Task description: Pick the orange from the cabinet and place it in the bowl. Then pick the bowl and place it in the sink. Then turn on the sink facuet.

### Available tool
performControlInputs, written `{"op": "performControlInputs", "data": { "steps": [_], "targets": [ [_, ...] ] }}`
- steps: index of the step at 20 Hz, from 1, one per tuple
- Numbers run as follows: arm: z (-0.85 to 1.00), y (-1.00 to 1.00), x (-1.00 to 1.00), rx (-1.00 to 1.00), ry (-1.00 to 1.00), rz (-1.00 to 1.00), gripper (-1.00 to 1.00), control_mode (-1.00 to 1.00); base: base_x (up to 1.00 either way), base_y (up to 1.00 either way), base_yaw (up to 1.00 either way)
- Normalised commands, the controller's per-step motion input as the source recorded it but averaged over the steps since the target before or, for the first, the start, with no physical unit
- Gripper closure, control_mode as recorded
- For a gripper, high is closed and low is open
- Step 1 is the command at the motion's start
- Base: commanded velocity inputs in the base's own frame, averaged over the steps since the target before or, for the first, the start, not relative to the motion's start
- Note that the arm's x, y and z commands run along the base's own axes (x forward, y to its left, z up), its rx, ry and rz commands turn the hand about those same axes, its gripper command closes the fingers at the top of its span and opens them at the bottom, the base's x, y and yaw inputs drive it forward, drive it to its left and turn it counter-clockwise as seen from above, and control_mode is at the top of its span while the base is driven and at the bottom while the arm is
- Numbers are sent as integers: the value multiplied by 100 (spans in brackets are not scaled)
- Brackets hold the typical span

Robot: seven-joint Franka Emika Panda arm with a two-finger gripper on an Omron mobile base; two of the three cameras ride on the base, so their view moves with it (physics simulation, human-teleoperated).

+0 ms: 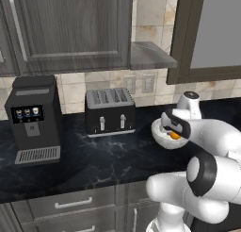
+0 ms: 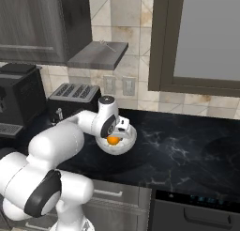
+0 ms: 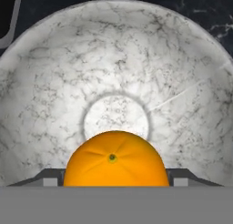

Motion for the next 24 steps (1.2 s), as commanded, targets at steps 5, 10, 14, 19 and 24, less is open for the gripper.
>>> {"op": "performControlInputs", "data": {
  "steps": [5, 10, 14, 19, 24],
  "targets": [
    [-5, 0, 13, 0, 1, 0, -100, -100, 0, 0, 0],
    [-1, 0, 14, 0, 0, 0, -100, -100, 0, 0, 0],
    [12, 0, 3, 0, 0, 0, -100, -100, 0, 0, 0],
    [42, 10, -50, -6, -7, 7, -100, -100, 0, 0, 0],
    [34, 37, -63, -20, -13, 13, -100, -100, 0, 0, 0]
  ]
}}
